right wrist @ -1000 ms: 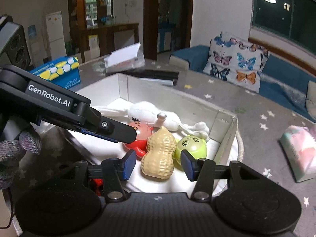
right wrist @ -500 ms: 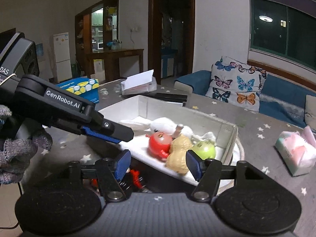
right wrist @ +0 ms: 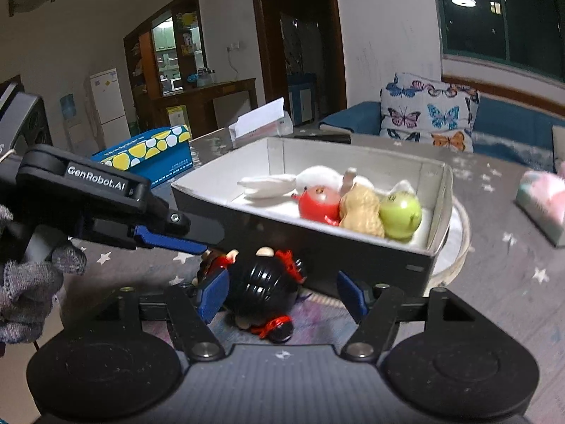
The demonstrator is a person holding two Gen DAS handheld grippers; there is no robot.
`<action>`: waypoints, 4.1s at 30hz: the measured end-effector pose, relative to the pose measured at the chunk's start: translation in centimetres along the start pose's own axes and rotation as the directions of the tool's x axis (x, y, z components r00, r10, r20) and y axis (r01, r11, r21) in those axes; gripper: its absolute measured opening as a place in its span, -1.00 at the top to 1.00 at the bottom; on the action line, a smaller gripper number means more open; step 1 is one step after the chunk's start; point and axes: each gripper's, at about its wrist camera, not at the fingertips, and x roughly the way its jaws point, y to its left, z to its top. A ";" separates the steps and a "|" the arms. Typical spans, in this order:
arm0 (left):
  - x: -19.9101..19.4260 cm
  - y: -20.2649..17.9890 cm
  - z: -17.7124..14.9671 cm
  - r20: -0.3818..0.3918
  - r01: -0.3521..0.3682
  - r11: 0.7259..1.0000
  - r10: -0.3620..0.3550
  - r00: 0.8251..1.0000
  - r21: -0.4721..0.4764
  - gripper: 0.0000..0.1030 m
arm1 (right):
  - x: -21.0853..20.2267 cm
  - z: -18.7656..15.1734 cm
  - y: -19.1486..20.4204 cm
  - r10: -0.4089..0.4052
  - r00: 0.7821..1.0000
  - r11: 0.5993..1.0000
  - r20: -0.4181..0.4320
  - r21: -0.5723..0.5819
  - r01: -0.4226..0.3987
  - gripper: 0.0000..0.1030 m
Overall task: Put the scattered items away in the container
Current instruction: 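Lower the left gripper onto the black-and-red figure and grasp it, then lift the black-and-red figure with the left gripper into the box and release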
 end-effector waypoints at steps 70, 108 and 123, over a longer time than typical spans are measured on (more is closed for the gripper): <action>-1.7 -2.2 4.5 0.122 0.085 0.996 -0.083 0.989 -0.012 0.33 | 0.8 5.2 1.1 0.014 0.996 0.998 0.087 -0.067 -0.008 -0.15; 6.0 2.4 9.8 0.078 0.028 0.985 -0.015 0.997 -0.170 0.31 | 12.9 11.0 1.4 -0.109 0.984 0.869 -0.140 -0.494 0.027 -0.14; 5.5 2.2 10.3 0.093 0.025 0.987 -0.010 0.996 -0.157 0.32 | 14.1 10.5 1.3 -0.080 0.976 0.865 -0.200 -0.500 -0.031 -0.10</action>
